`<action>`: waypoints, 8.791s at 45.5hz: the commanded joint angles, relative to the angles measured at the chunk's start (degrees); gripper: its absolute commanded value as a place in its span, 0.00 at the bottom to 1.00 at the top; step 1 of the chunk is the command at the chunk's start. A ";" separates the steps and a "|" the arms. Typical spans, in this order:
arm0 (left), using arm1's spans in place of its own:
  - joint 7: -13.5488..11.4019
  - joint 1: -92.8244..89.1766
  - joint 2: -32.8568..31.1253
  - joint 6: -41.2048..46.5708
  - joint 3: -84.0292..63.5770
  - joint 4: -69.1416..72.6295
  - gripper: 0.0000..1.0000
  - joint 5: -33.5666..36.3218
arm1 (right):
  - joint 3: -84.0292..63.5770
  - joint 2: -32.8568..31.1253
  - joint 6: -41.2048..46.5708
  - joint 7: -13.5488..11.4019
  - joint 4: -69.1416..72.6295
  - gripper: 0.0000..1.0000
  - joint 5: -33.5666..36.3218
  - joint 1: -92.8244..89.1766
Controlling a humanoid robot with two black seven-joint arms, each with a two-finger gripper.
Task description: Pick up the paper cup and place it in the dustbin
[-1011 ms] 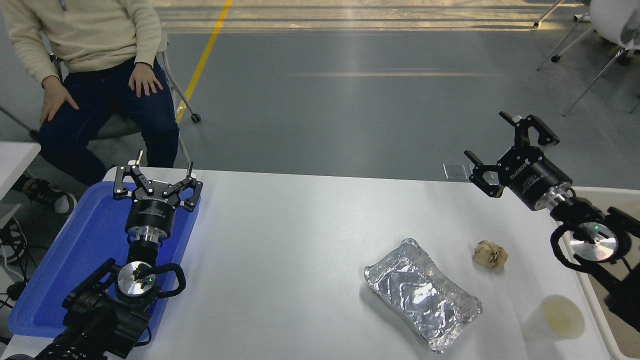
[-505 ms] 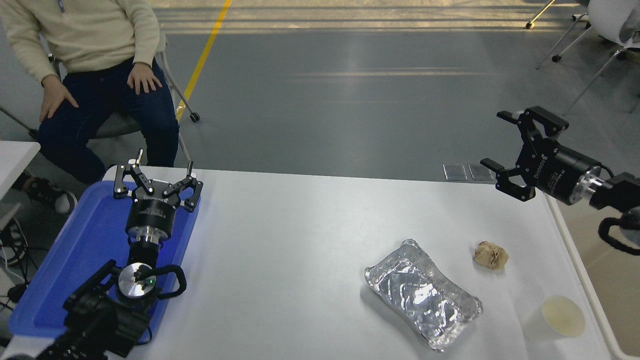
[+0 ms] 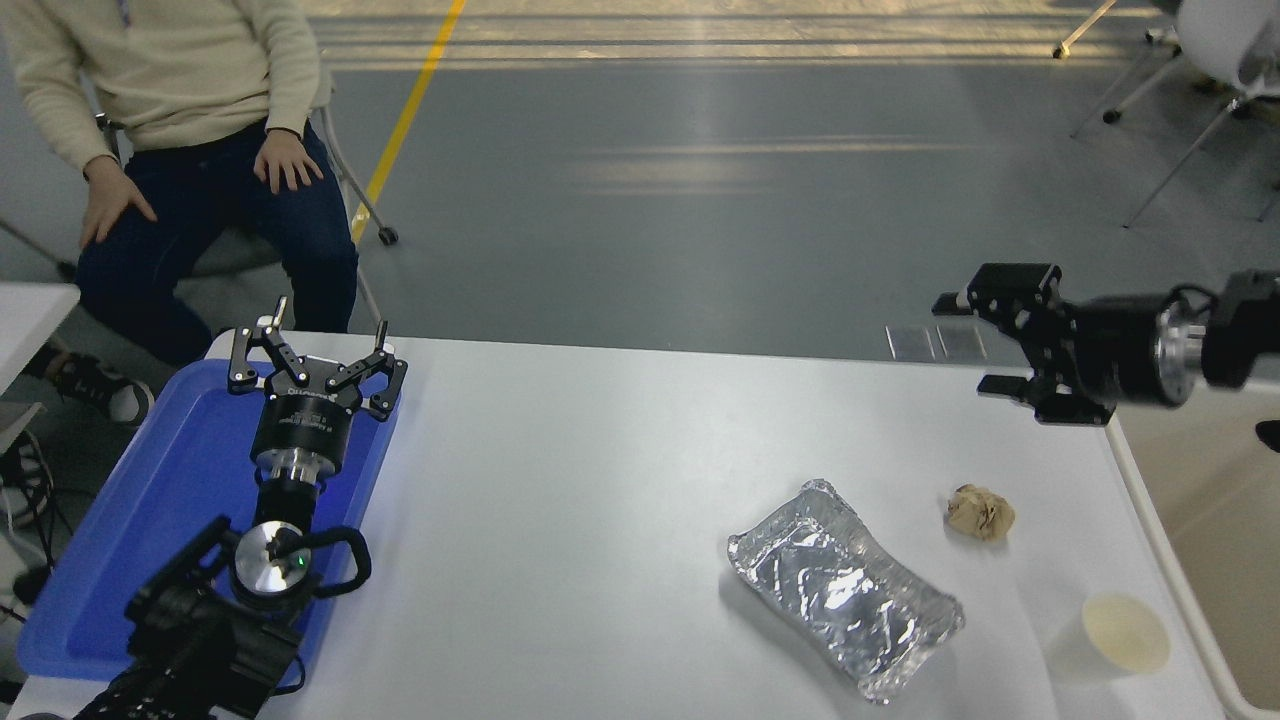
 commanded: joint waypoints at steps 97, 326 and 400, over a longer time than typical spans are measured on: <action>-0.16 0.00 -0.09 0.08 0.00 0.09 1.00 -0.08 | -34.60 19.58 20.03 0.15 20.53 1.00 -22.23 41.24; 0.01 0.00 -0.18 -0.01 0.00 0.00 1.00 0.01 | -41.55 10.43 11.50 1.56 11.93 0.00 -35.16 40.80; -0.16 0.00 -0.09 -0.01 0.00 0.09 1.00 -0.08 | 5.10 -11.02 -2.21 5.16 -48.00 0.00 -65.57 -35.38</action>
